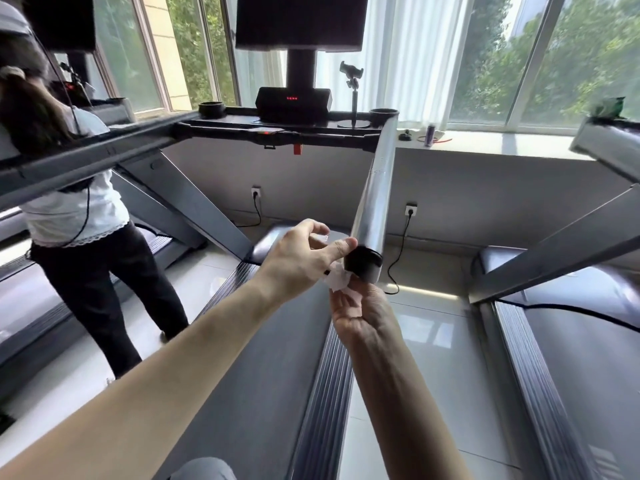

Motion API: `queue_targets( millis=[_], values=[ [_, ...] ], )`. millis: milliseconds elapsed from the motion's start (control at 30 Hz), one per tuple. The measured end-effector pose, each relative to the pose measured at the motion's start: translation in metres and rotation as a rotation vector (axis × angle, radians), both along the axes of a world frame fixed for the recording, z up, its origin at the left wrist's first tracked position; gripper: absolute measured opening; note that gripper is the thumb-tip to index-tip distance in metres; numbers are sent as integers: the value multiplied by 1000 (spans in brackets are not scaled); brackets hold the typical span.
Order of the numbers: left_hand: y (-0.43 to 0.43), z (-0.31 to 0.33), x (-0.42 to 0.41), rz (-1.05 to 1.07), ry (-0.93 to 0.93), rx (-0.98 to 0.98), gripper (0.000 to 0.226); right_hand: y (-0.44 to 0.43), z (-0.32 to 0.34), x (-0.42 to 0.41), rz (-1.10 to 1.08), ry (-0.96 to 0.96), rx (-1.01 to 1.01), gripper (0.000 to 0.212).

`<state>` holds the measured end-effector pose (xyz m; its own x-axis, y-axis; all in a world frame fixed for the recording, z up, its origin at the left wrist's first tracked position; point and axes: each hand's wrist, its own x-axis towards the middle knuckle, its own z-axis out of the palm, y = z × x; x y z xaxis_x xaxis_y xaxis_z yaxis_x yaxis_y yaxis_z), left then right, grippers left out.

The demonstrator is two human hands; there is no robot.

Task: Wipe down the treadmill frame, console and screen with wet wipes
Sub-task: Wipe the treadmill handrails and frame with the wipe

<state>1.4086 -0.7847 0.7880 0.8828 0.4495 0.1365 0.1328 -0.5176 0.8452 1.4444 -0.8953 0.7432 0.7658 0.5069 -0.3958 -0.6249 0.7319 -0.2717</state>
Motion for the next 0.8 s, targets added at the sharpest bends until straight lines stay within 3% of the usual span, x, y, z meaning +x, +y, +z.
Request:
queue_targets(
  millis=[167, 233, 367, 467, 667, 800],
  values=[
    [2, 3, 3, -46, 12, -49, 42, -15, 15, -11, -103, -148, -73, 16],
    [1, 3, 5, -53, 10, -83, 35, -12, 7, -11, -127, -117, -139, 13],
    [-1, 4, 6, -67, 56, -114, 39, -10, 3, -9, -60, -28, -20, 32],
    [-2, 7, 6, -79, 65, -148, 35, -19, 15, -11, -33, -101, 36, 16],
    [-8, 10, 1, -105, 80, -161, 33, -24, -2, -1, -123, -82, -154, 17],
    [-10, 9, -3, -90, 3, -84, 56, -25, -12, 8, -96, -63, -210, 16]
  ],
)
